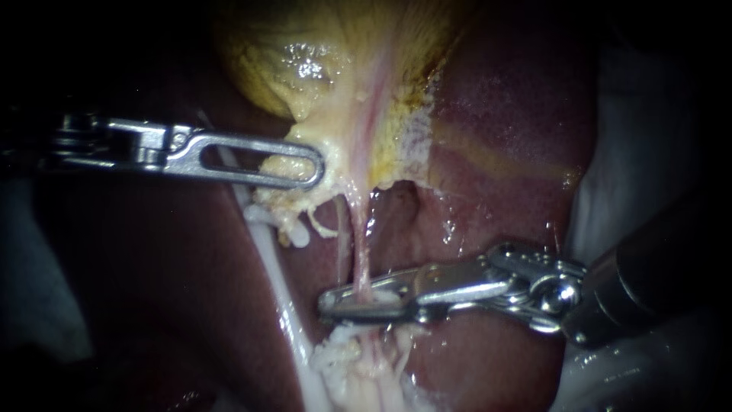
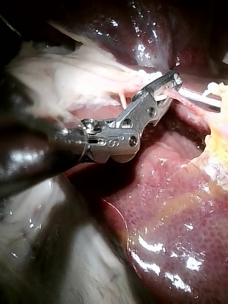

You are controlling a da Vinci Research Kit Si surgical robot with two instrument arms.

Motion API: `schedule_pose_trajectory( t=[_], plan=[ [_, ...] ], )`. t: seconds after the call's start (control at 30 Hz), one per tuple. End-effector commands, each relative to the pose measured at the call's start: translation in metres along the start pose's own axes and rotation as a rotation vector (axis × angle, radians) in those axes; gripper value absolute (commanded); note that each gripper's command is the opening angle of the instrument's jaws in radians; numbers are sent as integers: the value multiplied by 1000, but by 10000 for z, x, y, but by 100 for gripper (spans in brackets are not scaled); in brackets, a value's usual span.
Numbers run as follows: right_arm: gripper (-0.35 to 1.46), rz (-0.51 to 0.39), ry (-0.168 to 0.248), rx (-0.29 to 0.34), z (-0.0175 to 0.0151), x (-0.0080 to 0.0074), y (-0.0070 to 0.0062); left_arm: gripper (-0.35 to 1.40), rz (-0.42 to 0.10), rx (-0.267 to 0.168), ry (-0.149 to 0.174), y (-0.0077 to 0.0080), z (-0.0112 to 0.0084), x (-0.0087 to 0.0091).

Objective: Clipping second clip right tube

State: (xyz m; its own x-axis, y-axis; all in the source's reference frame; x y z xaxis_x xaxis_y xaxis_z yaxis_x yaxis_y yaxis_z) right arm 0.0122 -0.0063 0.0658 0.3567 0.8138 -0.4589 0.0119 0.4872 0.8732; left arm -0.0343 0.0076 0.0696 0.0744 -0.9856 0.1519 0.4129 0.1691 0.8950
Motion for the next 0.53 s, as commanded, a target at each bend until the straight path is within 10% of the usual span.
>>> schedule_pose_trajectory(
  t=[0.03, 0.53],
  plan=[
    [-35, 4, -23, -14, 0, 0, -1, -35, 0, 0, 0, 0, 0, 0],
    [-35, -7, -60, 19, -1, -1, 0, -35, 0, 0, 0, 0, 1, -1]
  ],
)
